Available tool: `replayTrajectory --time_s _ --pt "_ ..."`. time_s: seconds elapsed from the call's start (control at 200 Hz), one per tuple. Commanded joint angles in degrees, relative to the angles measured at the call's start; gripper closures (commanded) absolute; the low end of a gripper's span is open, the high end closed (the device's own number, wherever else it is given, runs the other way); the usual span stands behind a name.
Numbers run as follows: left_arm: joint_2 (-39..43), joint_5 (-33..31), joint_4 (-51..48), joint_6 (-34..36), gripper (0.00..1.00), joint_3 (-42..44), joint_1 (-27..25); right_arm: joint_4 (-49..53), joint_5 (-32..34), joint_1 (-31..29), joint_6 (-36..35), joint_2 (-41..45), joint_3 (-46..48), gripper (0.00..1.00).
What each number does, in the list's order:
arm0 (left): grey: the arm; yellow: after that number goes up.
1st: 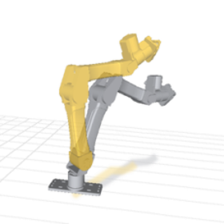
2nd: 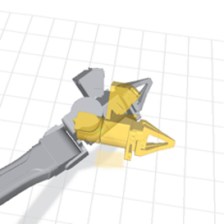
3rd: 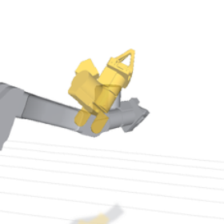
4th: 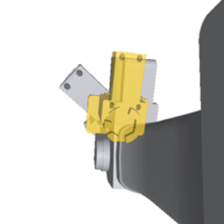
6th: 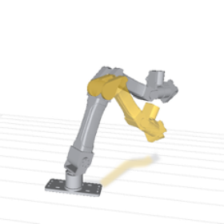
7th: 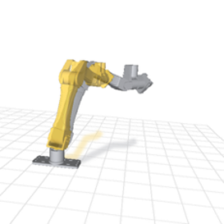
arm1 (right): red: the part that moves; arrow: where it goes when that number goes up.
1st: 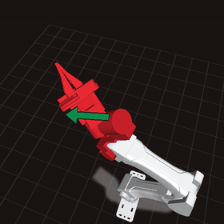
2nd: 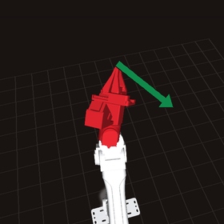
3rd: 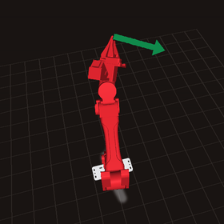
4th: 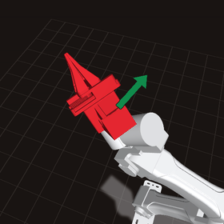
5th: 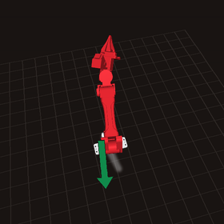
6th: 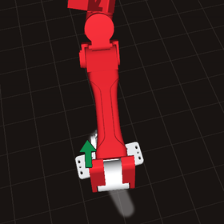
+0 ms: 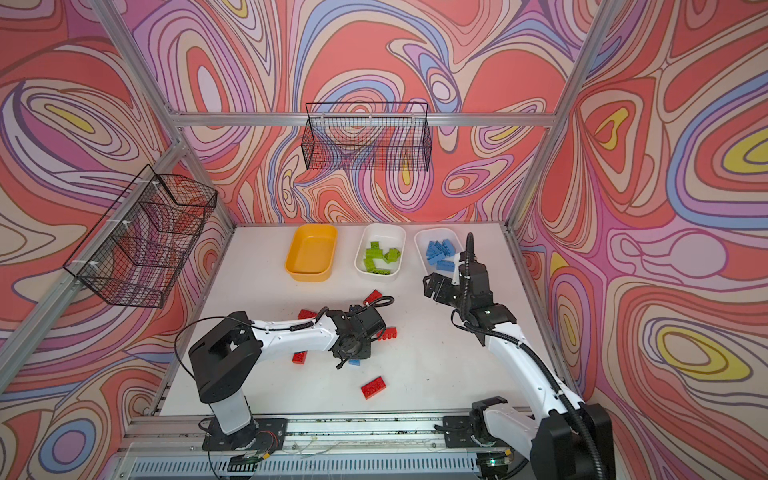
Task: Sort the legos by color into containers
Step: 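Close the left gripper on the light-blue 2x2 brick among red bricks, then carry the light-blue 2x2 brick into the light-blue tub and release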
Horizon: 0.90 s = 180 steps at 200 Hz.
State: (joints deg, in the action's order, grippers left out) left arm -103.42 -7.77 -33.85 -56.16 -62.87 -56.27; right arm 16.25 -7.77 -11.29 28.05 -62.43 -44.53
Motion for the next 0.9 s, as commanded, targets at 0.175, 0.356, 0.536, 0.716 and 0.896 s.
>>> replayTrajectory --time_s 0.175,0.356,0.536,0.716,0.896 --pt "-0.6 -3.0 -7.1 0.8 0.76 1.5 -0.6 1.8 0.0 -0.1 -0.5 1.9 1.4 0.02" --pt "-1.4 -3.6 -7.4 2.0 0.85 1.0 -0.6 2.9 0.1 -0.2 -0.1 3.0 1.0 0.02" --pt "-1.0 -5.2 -9.3 3.6 0.87 -0.7 -0.6 4.8 0.8 -0.2 -0.1 4.5 0.5 0.02" --pt "-0.1 -7.9 -12.2 5.5 0.87 -3.4 -0.5 5.9 0.8 -0.2 0.1 5.9 0.5 0.02" --pt "0.6 -10.1 -14.8 8.2 0.87 -7.9 0.0 7.0 0.9 -0.1 0.2 7.1 0.5 0.02"
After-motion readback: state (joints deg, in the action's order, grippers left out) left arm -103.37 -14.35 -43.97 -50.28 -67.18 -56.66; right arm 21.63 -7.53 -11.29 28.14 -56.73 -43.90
